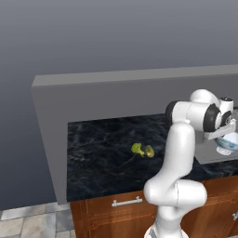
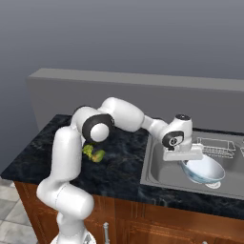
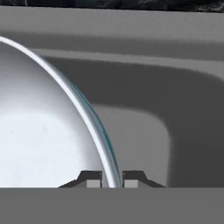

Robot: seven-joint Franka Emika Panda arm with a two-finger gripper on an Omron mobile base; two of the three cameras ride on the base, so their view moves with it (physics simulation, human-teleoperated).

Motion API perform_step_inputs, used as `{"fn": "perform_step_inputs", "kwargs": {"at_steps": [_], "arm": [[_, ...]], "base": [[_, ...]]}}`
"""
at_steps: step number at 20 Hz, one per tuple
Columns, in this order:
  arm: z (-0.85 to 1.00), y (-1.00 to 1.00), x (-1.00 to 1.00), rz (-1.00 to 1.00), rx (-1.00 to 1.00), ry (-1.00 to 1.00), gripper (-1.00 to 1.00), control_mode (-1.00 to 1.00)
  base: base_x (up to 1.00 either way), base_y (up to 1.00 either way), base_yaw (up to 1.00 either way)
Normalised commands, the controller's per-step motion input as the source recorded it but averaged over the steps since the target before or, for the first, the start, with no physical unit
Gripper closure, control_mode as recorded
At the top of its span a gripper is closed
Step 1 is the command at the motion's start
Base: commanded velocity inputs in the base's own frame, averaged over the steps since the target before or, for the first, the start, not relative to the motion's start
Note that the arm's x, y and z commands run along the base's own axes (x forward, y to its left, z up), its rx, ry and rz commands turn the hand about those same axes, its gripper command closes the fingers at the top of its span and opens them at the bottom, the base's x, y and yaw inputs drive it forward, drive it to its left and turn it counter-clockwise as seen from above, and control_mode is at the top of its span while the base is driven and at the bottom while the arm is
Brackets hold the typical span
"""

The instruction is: Dump the broccoli and mango from the bowl so the bowl can be washed. Place the bowl in the sink after clearing the leftovers.

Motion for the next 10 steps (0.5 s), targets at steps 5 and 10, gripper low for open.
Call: {"fn": "perform_step_inputs", "kwargs": {"at_steps": [5,10], "arm": [[-0.32,-0.01,0.15,-0.02,0.03,0.0,1.0,-1.0],[-0.29,-0.13,0.12,-0.05,0.03,0.0,1.0,-1.0]], "base": [[0.0,0.0,0.0],[0.0,0.0,0.0]]}}
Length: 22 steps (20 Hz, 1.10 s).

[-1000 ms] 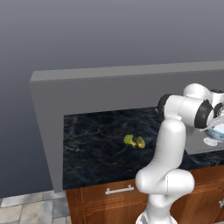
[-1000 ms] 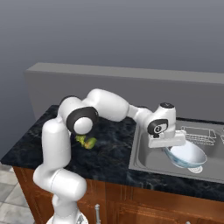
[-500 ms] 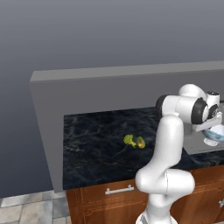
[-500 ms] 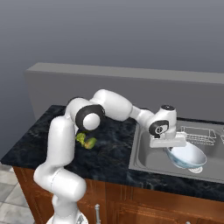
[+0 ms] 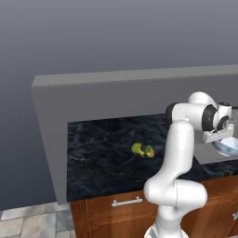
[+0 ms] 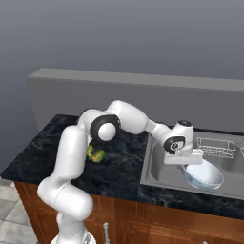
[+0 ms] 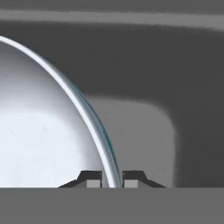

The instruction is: Dump the broccoli and mango from the bowl so the bowl can be washed. Place the bowl in the sink after clearing the leftovers.

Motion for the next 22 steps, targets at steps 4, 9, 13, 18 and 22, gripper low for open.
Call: {"fn": "perform_step_inputs", "kwargs": {"at_steps": [4,9,13,18,22], "arm": [[-0.32,-0.25,0.19,-0.11,0.0,0.0,1.0,-1.0],[-0.37,-0.09,0.37,-0.13,0.0,0.0,1.0,-1.0],[-0.39,-0.04,0.38,-0.1,0.0,0.0,1.0,-1.0],[-0.41,0.0,0.39,-0.08,0.0,0.0,1.0,-1.0],[-0.39,0.0,0.41,-0.08,0.0,0.0,1.0,-1.0]], "base": [[0.0,0.0,0.0],[0.0,0.0,0.0],[0.0,0.0,0.0],[0.0,0.0,0.0],[0.0,0.0,0.0]]}}
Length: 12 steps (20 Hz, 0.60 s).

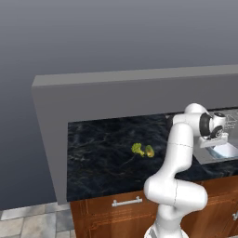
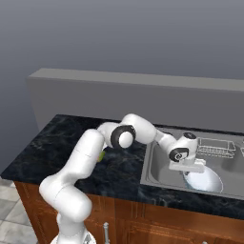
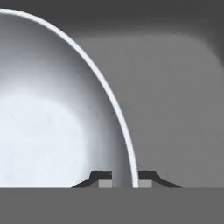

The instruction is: Dump the broccoli and mango from the bowl so the bowl can be washed. Place the bowl in the sink after clearing the leftovers.

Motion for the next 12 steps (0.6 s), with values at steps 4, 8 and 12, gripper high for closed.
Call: {"fn": "perform_step_inputs", "kwargs": {"at_steps": [4,8,12], "arm": [[-0.41,-0.02,0.38,-0.08,0.0,0.0,1.0,-1.0],[-0.09,-0.03,0.17,-0.05,0.0,0.0,1.0,-1.0],[0.0,0.0,0.02,0.0,0.0,0.0,-1.0,-1.0]], "base": [[0.0,0.0,0.0],[0.0,0.0,0.0],[0.0,0.0,0.0]]}}
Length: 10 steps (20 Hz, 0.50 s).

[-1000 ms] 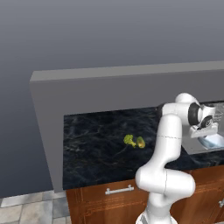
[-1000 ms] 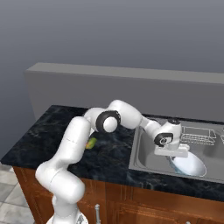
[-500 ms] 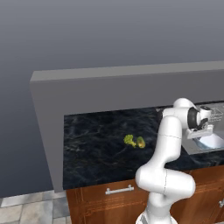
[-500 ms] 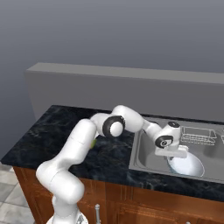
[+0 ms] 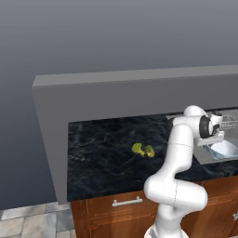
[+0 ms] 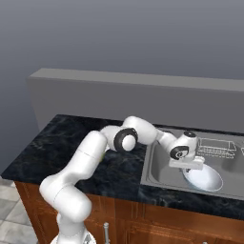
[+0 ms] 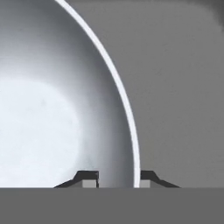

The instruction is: Dump the broccoli and mango from the bowl so the bowl can be washed. Place the bowl in the sink after clearing the leftovers.

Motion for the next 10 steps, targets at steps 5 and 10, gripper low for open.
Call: {"fn": "perform_step_inputs", "kwargs": {"at_steps": [5,10], "arm": [[0.34,0.05,0.0,-0.06,-0.01,0.0,-1.0,-1.0],[0.76,0.34,-0.19,-0.1,-0.06,-0.1,-1.0,-1.0]], "base": [[0.0,0.0,0.0],[0.0,0.0,0.0]]}}
